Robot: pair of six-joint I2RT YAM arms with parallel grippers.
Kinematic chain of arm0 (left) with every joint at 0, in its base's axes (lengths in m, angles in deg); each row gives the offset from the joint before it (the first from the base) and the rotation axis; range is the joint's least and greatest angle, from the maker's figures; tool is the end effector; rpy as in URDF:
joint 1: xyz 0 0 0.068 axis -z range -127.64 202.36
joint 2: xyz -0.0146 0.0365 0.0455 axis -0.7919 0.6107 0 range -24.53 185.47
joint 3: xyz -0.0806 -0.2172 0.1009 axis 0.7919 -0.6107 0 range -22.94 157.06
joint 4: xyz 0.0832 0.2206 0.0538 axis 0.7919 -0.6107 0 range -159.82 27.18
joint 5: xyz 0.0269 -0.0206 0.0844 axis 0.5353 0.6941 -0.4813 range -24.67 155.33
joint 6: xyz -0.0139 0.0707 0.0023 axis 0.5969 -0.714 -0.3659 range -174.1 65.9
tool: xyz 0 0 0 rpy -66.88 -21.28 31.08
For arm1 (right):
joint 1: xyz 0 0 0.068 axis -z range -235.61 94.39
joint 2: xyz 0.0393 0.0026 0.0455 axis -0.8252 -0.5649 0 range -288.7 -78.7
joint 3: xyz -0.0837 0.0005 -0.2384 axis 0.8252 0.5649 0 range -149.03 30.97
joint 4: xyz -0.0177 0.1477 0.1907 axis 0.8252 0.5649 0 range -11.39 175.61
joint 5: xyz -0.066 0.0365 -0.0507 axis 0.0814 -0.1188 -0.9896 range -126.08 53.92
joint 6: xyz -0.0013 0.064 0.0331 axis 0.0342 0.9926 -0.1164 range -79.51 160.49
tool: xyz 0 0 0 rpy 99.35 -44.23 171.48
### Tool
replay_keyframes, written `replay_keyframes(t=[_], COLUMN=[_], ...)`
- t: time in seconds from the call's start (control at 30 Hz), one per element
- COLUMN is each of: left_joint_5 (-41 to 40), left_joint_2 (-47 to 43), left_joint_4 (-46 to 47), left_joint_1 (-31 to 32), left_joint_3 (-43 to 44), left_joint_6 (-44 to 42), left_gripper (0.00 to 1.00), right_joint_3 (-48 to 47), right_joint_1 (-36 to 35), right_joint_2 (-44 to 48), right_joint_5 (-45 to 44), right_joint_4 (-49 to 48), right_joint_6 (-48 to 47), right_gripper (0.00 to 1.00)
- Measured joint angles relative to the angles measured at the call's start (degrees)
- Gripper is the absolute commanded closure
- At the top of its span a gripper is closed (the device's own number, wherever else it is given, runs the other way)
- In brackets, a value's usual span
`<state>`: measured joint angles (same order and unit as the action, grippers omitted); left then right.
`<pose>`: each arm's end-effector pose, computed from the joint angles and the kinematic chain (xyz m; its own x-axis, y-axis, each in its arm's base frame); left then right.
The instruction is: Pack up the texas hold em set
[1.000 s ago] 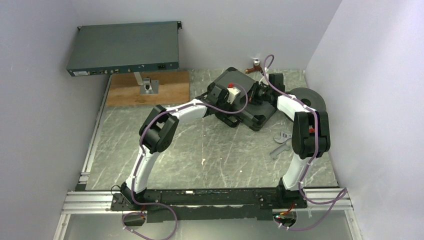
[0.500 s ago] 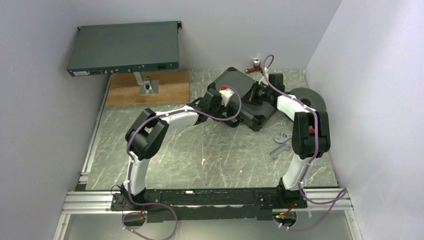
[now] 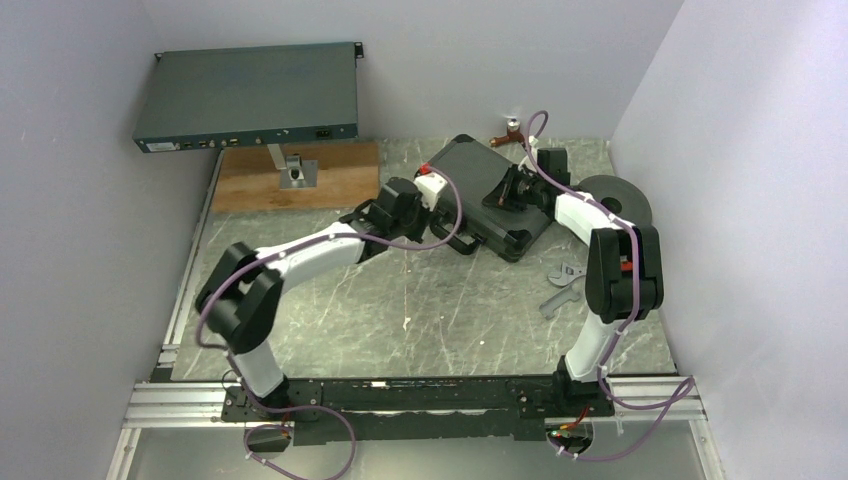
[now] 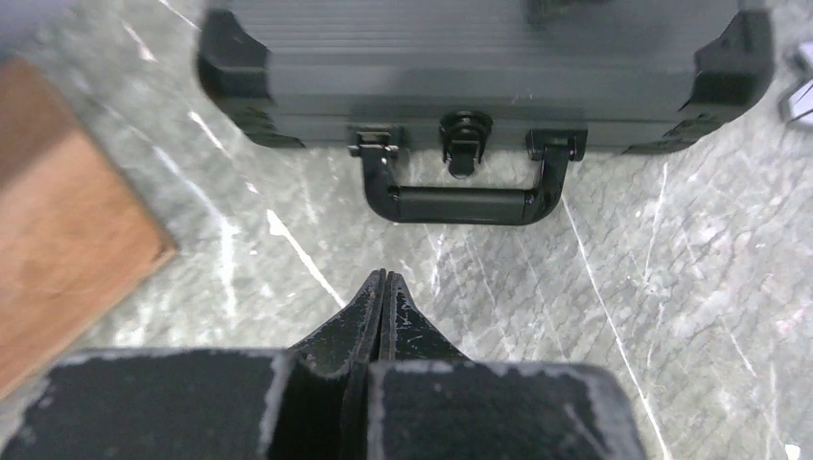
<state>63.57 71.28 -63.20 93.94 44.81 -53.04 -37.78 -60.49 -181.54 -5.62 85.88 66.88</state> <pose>0.2914 -0.2561 0.2394 -0.3681 0.3019 -0.8794 0.6364 0.7713 -0.0016 0.3834 0.0632 0.1918 -0.7909 0.3169 -0.5234 -0.1127 0.7654 0.6337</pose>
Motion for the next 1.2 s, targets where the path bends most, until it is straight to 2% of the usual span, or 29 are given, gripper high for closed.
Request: replay_keyframes(t=[0.23, 0.27, 0.37, 0.47, 0.53, 0.7, 0.77, 0.83, 0.97, 1.2], left_joint_5=[-6.4, -7.3, -9.4, -10.4, -11.1, -14.0, -15.3, -16.5, -20.0, -24.7], left_joint_2=[-16.4, -18.6, -24.6, -31.0, -36.2, -47.9, -51.7, -54.4, -60.5, -67.5], left_joint_4=[-0.6, -1.2, -3.6, -5.4, -6.8, -11.6, -13.5, -15.6, -17.0, -16.9], left_joint_1=[0.0, 0.0, 0.0, 0.0, 0.0, 0.0, 0.0, 0.0, 0.0, 0.0], left_joint_3=[-5.5, -6.0, -7.1, -9.2, -11.4, -13.1, -13.1, -13.1, -16.1, -25.7], left_joint_6=[-0.8, -0.5, 0.3, 0.8, 0.8, -0.8, -2.3, -3.8, -7.6, -10.9], left_gripper=[0.99, 0.96, 0.68, 0.49, 0.4, 0.3, 0.26, 0.18, 0.02, 0.0], right_joint_3=[5.1, 6.3, 9.2, 11.4, 12.1, 12.9, 13.3, 13.9, 14.4, 14.5], right_joint_1=[-0.3, -0.6, -1.6, -2.8, -3.7, -6.3, -7.1, -7.8, -8.8, -11.1], right_joint_2=[5.9, 7.2, 10.6, 13.7, 15.3, 19.8, 21.2, 22.7, 25.0, 29.8], right_joint_5=[-2.8, -2.9, -2.9, -2.4, -2.3, -2.1, -1.9, -1.7, -1.6, -1.6], right_joint_4=[0.1, 0.3, 0.4, 0.4, 0.2, -1.1, -1.7, -2.3, -3.0, -3.1], right_joint_6=[-2.8, -3.3, -4.7, -6.1, -7.0, -9.5, -10.4, -11.1, -12.3, -12.8], right_gripper=[1.0, 1.0, 0.93, 0.89, 0.85, 0.75, 0.67, 0.6, 0.55, 0.5])
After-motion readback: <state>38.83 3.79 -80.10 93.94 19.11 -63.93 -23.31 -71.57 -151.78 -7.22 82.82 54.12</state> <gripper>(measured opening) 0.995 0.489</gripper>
